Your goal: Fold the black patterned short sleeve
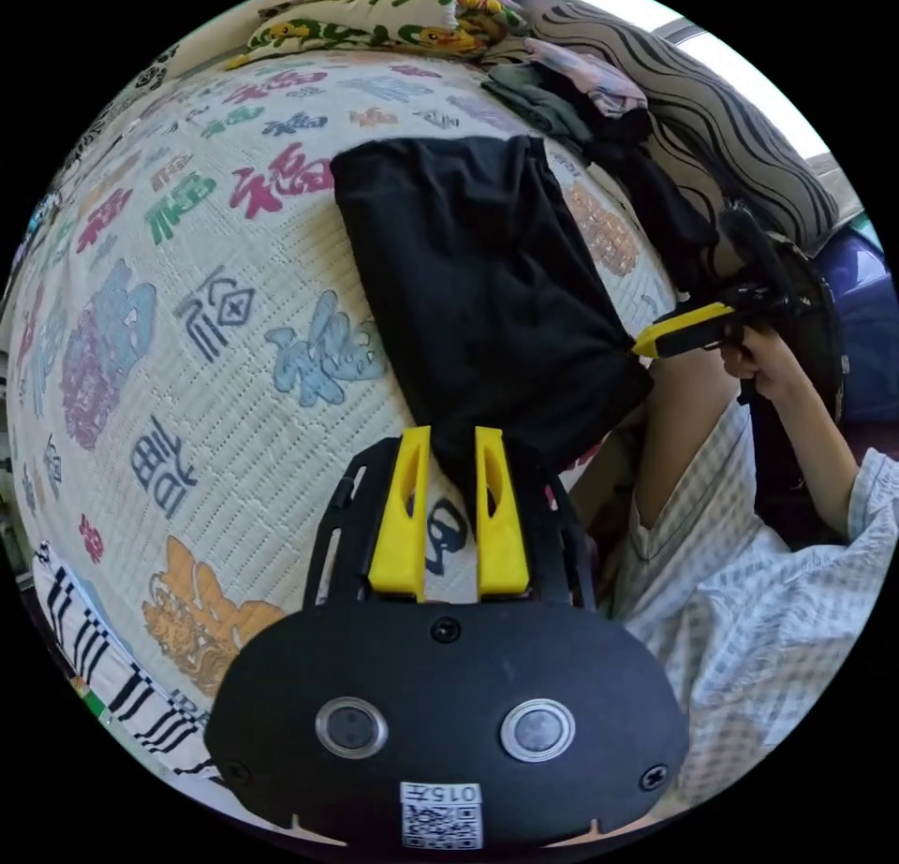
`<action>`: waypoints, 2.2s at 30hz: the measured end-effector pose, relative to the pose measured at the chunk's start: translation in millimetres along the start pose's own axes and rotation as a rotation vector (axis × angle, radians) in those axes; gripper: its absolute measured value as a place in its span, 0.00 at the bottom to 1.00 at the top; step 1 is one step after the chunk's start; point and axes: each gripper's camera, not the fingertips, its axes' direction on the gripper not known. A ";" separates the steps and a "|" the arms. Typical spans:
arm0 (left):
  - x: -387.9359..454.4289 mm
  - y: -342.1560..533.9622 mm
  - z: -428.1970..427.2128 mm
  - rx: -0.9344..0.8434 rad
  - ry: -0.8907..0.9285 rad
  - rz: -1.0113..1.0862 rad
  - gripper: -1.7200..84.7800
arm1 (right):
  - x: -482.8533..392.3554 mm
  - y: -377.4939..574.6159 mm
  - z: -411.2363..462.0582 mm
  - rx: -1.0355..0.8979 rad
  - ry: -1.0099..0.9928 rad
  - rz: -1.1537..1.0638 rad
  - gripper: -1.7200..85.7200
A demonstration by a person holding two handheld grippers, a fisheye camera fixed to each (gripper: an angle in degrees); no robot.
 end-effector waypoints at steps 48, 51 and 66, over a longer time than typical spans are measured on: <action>163.7 -132.3 120.3 -0.075 -0.297 0.427 0.10 | 119.9 -135.1 -91.2 0.313 -0.318 0.121 0.03; 228.7 -86.8 110.9 0.034 -0.714 0.568 0.10 | 114.3 -129.2 -96.8 0.328 -0.321 0.093 0.04; 276.4 78.5 145.7 -0.028 -1.068 0.751 0.13 | 68.1 -96.3 -46.0 0.108 -0.168 0.045 0.05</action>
